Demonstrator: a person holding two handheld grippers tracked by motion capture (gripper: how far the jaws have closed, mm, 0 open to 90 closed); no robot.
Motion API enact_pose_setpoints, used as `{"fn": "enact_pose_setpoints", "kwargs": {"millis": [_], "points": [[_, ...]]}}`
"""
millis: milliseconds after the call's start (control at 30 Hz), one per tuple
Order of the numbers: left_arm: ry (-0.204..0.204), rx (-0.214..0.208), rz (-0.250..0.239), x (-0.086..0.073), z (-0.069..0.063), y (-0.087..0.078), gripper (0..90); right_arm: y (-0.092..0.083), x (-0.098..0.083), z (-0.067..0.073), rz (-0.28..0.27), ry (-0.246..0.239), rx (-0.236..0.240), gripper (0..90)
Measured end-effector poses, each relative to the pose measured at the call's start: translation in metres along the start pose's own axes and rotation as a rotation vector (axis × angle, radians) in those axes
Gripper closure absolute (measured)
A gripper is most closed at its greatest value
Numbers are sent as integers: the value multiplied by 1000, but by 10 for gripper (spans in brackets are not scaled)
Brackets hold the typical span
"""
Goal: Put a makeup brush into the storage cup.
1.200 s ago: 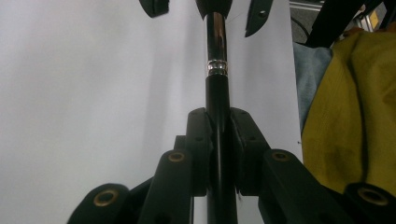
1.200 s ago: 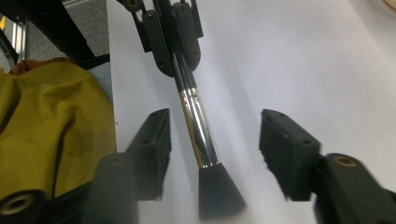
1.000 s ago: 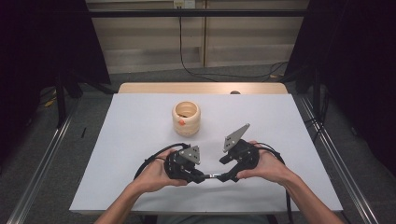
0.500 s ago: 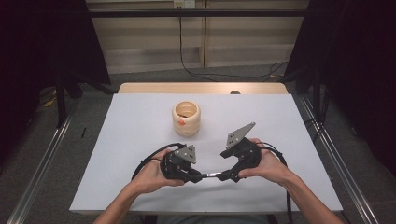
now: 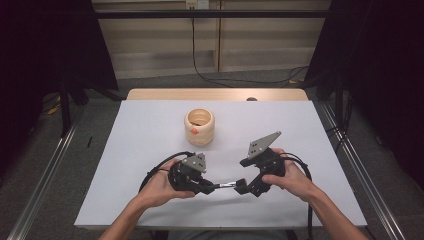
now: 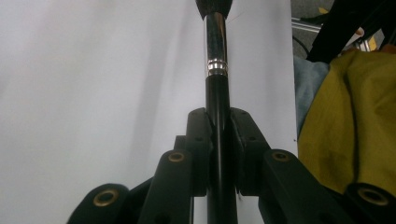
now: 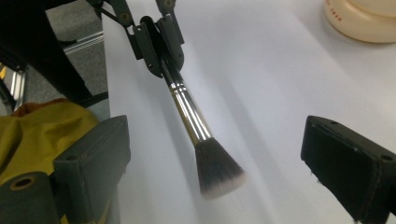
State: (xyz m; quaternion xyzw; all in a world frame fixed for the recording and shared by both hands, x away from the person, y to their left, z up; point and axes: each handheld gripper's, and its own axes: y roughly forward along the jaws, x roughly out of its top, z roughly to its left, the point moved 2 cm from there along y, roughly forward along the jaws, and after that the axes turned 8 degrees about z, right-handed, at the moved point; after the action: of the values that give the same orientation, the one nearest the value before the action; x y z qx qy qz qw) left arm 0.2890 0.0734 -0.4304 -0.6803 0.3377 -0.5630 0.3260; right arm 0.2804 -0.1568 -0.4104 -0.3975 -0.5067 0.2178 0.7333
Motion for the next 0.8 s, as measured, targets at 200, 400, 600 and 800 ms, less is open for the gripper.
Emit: {"fn": "enact_pose_setpoints", "kwargs": {"millis": [200, 400, 600, 800], "points": [[-15, 29, -19, -6, 1, -9, 794, -3, -6, -5, -28, 49, -25, 121], [-42, 45, -58, -9, 1, -18, 793, -12, -15, -9, -83, 89, -71, 110], [-64, 60, -95, -13, -1, -20, 793, -17, -25, -6, -133, 105, -89, 90], [-71, 71, -129, -21, -4, -24, 793, -26, -34, -9, -213, 119, -96, 81]]}}
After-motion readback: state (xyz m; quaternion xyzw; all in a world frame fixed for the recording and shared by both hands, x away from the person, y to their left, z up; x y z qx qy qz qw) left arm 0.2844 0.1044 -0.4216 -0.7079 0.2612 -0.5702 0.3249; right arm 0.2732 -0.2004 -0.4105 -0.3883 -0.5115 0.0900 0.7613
